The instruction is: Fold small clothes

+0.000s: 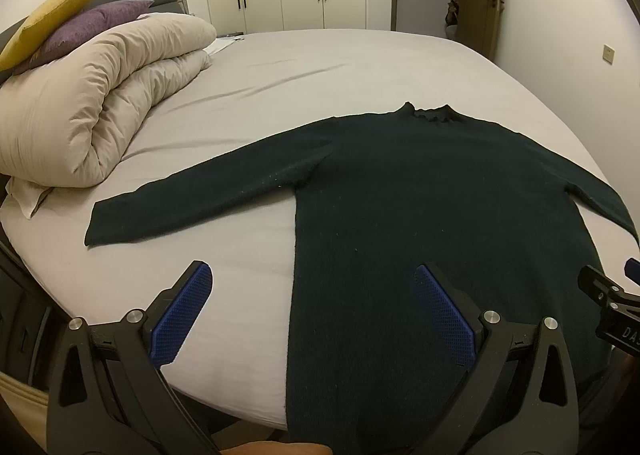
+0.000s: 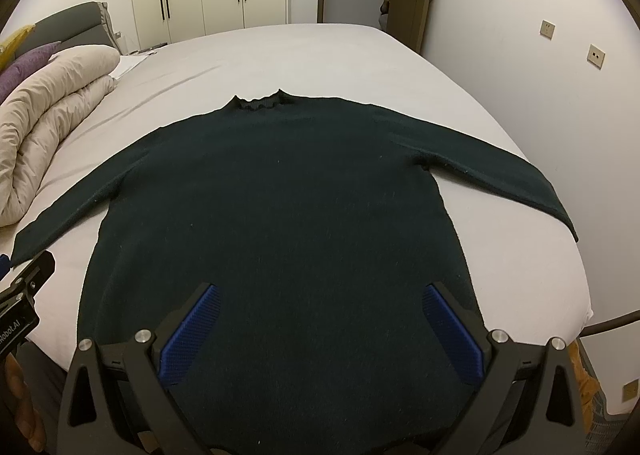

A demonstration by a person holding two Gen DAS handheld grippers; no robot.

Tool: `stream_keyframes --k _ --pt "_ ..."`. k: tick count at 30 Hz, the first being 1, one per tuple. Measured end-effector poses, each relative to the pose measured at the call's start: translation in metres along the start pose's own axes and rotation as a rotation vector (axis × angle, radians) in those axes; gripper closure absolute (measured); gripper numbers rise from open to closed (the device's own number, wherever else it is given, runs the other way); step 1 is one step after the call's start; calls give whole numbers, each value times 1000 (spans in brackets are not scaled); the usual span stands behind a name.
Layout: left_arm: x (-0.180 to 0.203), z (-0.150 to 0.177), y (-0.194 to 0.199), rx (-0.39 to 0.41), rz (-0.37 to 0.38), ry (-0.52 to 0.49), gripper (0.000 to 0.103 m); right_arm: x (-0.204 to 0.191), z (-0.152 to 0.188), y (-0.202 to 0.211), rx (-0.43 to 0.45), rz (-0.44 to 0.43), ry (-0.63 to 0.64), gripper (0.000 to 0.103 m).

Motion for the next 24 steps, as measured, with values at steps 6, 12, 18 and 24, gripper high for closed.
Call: stream_keyframes --k 6,12,18,24 --pt "0 0 0 -1 0 1 0 0 1 -1 -2 -3 0 0" --pt "1 4 -2 -3 0 3 0 0 1 -1 -3 -2 0 0" --pt "1 5 -1 -5 1 3 0 0 5 -1 -3 0 5 0" --pt "1 5 -1 -6 1 3 0 -1 6 -1 -5 -1 4 0"
Point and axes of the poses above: each gripper's, at about its wrist camera, not at the fingertips, and y roughly against the way its jaws point, x to its right, z to its underside, the point moved 6 cm from there along -y, roughly the way its jaws point, and after that the axes turned 3 degrees about y, right-handed, at the moved point
